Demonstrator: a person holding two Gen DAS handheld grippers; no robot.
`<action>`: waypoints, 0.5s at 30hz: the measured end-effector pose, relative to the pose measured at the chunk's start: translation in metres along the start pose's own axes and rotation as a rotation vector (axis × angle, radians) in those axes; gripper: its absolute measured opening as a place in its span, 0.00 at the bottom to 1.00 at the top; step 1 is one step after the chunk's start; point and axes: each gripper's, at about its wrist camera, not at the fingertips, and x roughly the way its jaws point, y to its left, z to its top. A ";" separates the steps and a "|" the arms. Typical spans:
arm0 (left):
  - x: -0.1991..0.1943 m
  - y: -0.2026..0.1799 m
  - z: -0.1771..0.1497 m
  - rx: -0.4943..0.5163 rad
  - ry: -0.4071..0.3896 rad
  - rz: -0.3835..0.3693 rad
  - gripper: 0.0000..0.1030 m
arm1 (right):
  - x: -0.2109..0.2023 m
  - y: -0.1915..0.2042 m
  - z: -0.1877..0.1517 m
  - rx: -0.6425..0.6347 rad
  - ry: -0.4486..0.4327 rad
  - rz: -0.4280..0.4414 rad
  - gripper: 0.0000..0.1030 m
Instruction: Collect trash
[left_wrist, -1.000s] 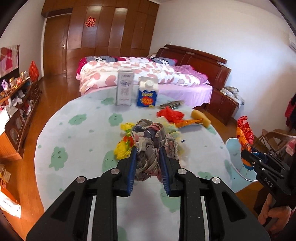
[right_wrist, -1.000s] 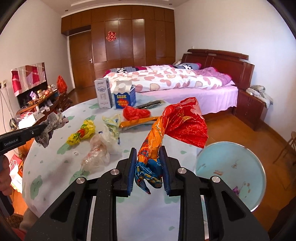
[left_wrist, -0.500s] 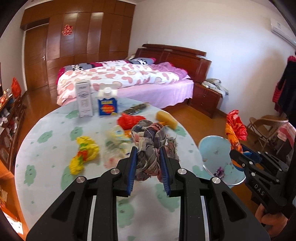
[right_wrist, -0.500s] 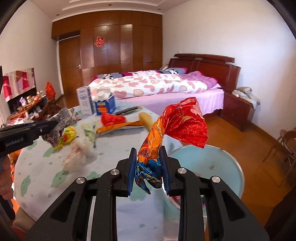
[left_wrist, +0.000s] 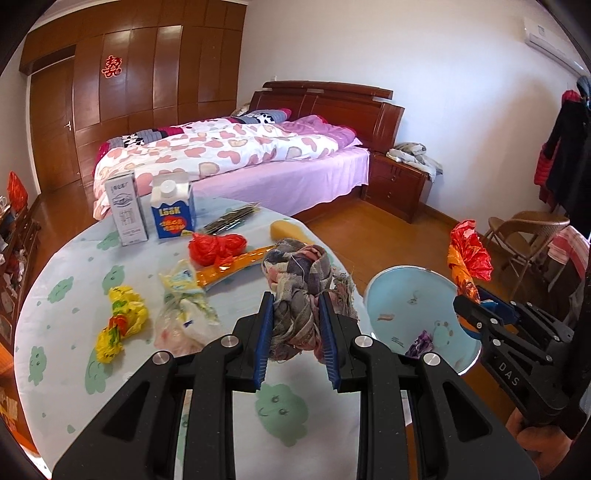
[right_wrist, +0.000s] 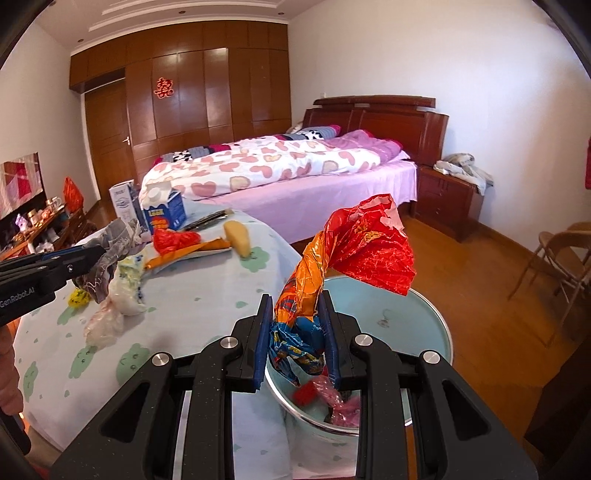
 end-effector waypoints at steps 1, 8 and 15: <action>0.002 -0.002 0.001 0.003 0.002 -0.002 0.24 | 0.001 -0.002 0.000 0.006 0.002 -0.001 0.25; 0.016 -0.022 0.004 0.037 0.015 -0.017 0.24 | 0.007 -0.023 -0.003 0.042 0.023 -0.025 0.26; 0.034 -0.040 0.004 0.066 0.031 -0.033 0.24 | 0.018 -0.040 -0.010 0.065 0.068 -0.047 0.26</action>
